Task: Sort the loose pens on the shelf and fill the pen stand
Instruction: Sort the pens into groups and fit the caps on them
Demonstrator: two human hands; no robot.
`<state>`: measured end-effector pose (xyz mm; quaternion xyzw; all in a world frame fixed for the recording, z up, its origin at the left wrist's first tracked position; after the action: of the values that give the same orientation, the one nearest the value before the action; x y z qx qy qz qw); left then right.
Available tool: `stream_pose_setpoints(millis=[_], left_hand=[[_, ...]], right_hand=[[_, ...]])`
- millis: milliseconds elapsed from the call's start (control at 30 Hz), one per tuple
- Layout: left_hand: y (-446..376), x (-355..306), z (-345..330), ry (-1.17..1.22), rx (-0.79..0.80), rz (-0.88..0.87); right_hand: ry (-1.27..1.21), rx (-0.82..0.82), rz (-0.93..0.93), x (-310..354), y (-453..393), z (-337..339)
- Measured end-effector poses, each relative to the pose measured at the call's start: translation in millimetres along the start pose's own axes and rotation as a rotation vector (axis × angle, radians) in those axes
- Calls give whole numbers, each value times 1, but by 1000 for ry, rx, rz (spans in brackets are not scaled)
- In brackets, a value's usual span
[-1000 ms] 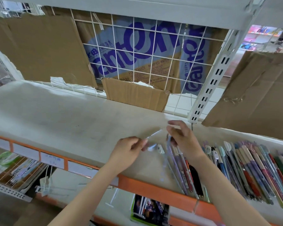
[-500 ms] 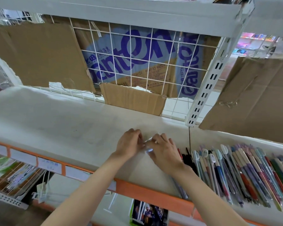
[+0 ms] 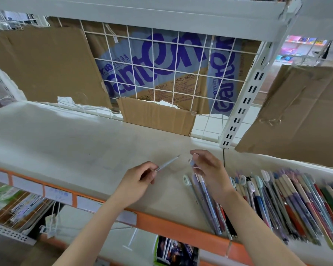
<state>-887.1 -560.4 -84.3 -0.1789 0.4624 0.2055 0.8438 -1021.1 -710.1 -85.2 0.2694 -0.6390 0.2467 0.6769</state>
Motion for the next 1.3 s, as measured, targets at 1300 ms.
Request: stream_pose_setpoints(millis=[1300], left_hand=[[0,-5,-53,106,74,174]], right_hand=[[1451,124,-8,6,28,13]])
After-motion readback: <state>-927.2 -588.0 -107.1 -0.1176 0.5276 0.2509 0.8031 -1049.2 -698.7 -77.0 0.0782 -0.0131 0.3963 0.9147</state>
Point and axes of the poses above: each hand's wrist, its own y-axis away from the middle knuckle, its own z-axis out of the back of the hand, x = y × z, the point moved 8 cm from there along -y, towards the middle knuckle, and after that the axes turned 6 degrees about y, right-handed, at the moved point
